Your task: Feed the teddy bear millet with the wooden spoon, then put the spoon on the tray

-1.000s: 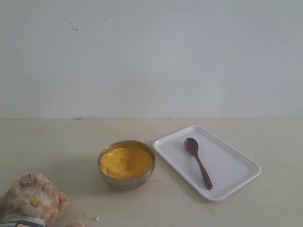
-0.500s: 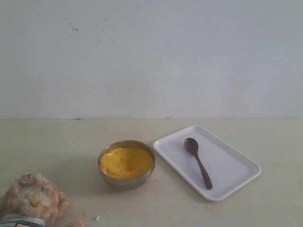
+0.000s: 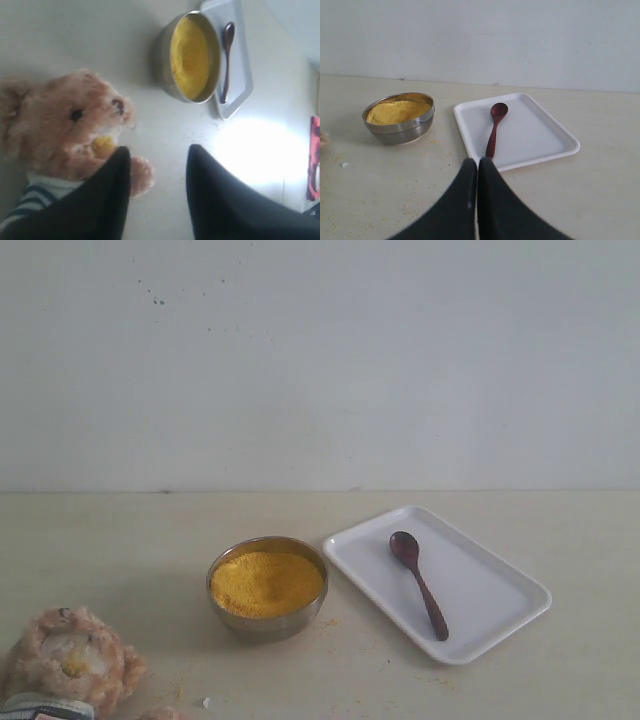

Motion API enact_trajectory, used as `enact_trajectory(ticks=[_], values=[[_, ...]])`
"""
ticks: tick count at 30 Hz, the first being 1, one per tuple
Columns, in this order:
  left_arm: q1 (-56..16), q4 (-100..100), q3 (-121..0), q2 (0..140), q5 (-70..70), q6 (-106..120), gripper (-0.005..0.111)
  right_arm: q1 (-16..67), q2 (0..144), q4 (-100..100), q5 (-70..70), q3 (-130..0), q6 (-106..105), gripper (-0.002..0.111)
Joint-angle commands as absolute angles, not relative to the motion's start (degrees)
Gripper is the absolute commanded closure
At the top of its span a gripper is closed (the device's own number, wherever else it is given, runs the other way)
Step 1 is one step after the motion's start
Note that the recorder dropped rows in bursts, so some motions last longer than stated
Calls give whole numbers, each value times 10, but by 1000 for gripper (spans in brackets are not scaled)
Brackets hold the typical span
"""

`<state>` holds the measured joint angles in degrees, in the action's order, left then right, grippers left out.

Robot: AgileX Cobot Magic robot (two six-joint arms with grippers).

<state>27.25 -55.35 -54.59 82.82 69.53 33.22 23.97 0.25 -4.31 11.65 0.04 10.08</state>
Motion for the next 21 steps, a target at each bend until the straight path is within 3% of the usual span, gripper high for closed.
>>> enact_trajectory(ticks=[1,3,13,21], values=[[274,-627,-520,770,700,332,95,240,0,-49,117,0,101,108],[274,-643,-504,742,700,343,103,240,0,-49,117,0,101,108],[273,-662,-436,599,700,382,103,240,0,-49,117,0,101,108],[273,-661,-435,564,700,387,103,240,0,-49,117,0,101,108]])
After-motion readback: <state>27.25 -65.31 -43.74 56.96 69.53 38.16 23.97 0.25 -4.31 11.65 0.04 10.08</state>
